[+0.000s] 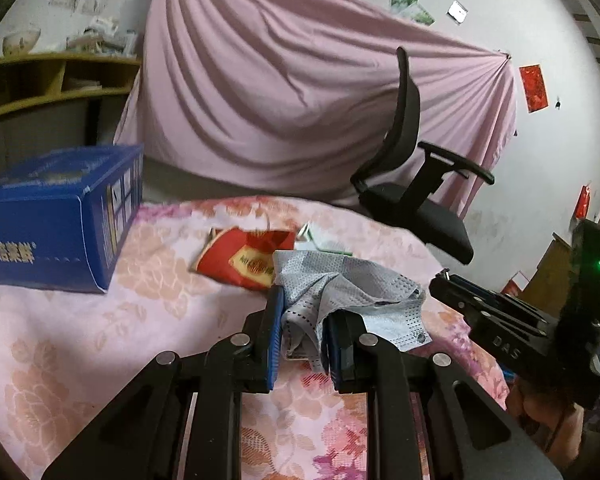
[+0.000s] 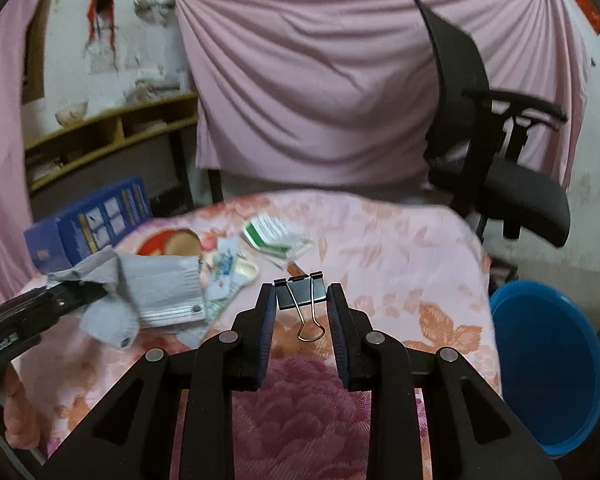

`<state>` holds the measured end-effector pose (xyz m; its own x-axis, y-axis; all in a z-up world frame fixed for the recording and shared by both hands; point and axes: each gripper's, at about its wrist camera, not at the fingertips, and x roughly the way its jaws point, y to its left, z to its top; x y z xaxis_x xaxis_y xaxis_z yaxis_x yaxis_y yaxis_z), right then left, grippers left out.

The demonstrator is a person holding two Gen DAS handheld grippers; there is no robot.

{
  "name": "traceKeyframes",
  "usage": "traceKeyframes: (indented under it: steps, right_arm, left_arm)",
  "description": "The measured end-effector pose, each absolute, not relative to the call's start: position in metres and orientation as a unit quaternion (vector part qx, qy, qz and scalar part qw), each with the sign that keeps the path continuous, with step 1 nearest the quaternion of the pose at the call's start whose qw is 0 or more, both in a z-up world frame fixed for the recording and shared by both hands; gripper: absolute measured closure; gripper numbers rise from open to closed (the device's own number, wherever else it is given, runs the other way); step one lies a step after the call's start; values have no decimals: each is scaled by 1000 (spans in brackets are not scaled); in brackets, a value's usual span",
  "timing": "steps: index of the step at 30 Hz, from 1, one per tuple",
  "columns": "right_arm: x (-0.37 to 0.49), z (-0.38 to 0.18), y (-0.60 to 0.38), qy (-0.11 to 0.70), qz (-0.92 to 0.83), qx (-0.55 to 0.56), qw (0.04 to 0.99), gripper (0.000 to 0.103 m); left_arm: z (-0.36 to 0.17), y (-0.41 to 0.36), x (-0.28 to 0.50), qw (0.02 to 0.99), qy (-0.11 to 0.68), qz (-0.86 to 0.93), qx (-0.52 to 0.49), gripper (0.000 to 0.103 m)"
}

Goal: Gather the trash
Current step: 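Grasp and lift grey cloth with left tool while right tool lifts binder clip, then carry cloth and clip over blue basin and open both tools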

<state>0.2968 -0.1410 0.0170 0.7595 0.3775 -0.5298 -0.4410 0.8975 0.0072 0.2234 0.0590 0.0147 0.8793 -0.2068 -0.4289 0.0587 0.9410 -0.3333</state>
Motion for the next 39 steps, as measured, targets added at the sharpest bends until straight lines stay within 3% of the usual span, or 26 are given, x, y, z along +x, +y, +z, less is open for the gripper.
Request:
traceKeyframes:
  steps: [19, 29, 39]
  right_arm:
    - [235, 80, -213, 49, 160, -10, 986, 79]
    - [236, 91, -287, 25, 74, 37, 996, 79]
    - [250, 73, -355, 74, 6, 87, 993, 79]
  left_arm:
    - [80, -20, 222, 986, 77, -108, -106, 87]
    - [100, -109, 263, 975, 107, -180, -72, 86]
    - [89, -193, 310, 955, 184, -226, -61, 86]
